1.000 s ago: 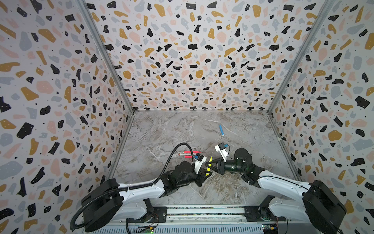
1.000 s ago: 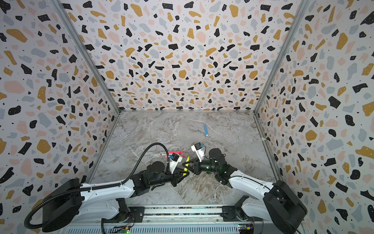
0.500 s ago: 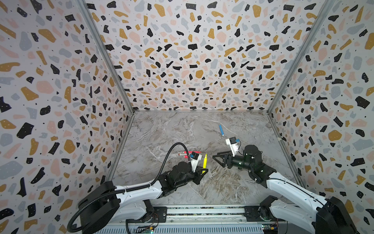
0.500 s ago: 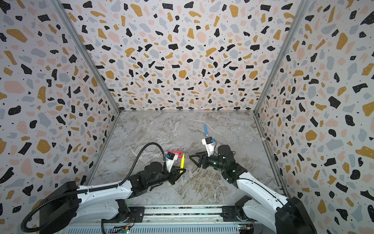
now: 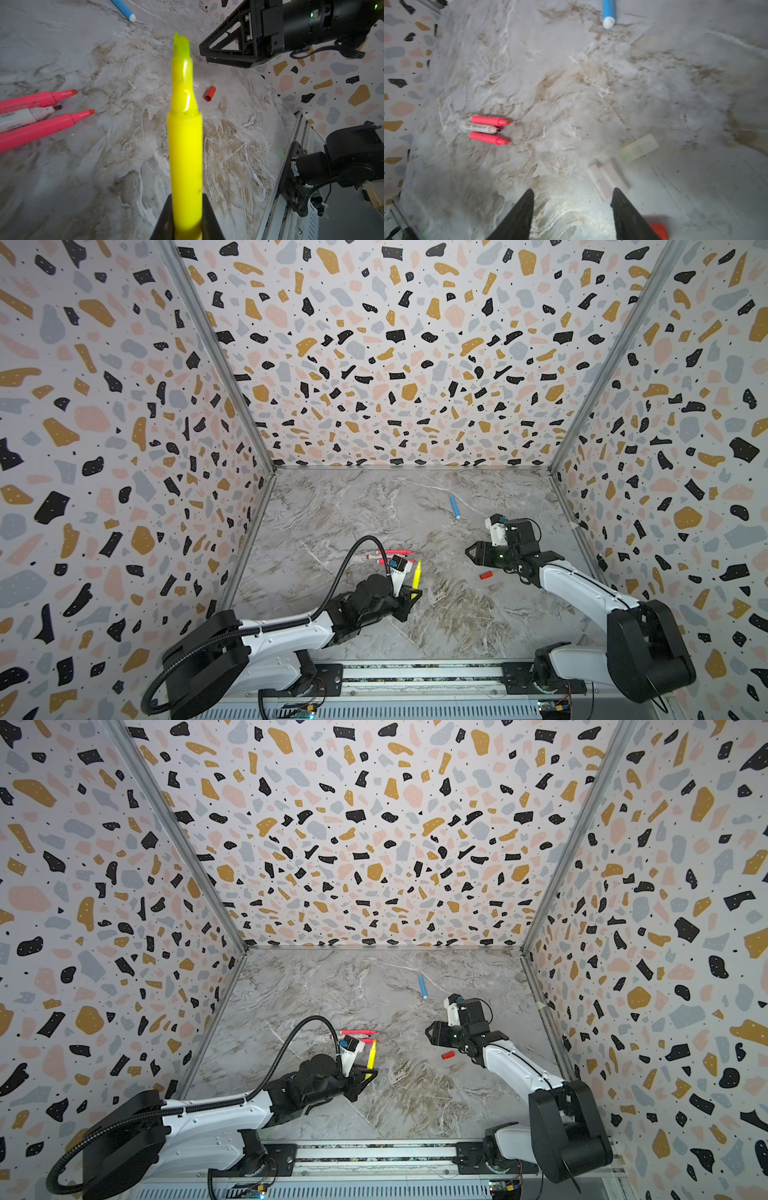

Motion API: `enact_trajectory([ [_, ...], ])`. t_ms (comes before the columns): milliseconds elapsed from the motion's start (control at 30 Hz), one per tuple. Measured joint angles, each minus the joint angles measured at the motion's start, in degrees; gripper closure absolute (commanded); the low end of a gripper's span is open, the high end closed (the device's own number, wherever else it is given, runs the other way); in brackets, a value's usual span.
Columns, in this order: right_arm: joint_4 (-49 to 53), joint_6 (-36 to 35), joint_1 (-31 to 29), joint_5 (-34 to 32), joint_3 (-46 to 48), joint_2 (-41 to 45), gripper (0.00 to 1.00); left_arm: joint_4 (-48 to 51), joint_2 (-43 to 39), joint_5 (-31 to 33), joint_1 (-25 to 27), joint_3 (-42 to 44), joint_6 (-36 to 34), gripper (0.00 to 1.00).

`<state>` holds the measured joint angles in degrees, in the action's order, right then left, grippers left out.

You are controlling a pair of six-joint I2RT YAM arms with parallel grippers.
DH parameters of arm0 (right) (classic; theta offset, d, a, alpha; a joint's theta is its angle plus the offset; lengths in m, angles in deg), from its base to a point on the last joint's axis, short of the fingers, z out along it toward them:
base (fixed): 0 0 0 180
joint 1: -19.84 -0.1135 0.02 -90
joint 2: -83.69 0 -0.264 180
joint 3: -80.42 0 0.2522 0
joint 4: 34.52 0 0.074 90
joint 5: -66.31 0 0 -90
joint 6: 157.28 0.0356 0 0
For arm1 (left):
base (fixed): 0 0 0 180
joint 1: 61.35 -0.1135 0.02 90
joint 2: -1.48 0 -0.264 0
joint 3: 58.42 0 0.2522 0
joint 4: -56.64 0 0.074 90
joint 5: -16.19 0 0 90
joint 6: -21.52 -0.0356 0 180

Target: Insert the pens into the pen caps

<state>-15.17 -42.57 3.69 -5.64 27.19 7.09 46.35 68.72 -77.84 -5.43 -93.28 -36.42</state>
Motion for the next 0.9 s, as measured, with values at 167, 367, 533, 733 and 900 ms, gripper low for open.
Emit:
enact_trajectory([
  [167, 1.9, -1.2, 0.3, -4.3, -3.9, -5.5, 0.45, 0.1, 0.0, 0.1, 0.0, 0.0, -0.2, 1.00],
  [367, 3.3, -2.8, 0.3, -7.5, -6.9, -10.6, 0.45, 0.1, 0.0, 0.1, 0.0, 0.0, -0.4, 1.00],
  [533, 3.8, -3.4, 0.3, -8.5, -7.8, -14.1, 0.45, 0.1, 0.0, 0.1, 0.0, 0.0, -0.5, 1.00],
  [733, 3.8, -3.7, 0.3, -8.1, -9.7, -17.4, 0.45, 0.3, 0.0, 0.1, 0.0, 0.0, -0.5, 1.00],
  [900, 3.8, -4.8, 0.0, -7.1, -12.4, -20.2, 0.45, 0.9, -0.1, 0.2, 0.0, 0.0, -0.6, 1.00],
])
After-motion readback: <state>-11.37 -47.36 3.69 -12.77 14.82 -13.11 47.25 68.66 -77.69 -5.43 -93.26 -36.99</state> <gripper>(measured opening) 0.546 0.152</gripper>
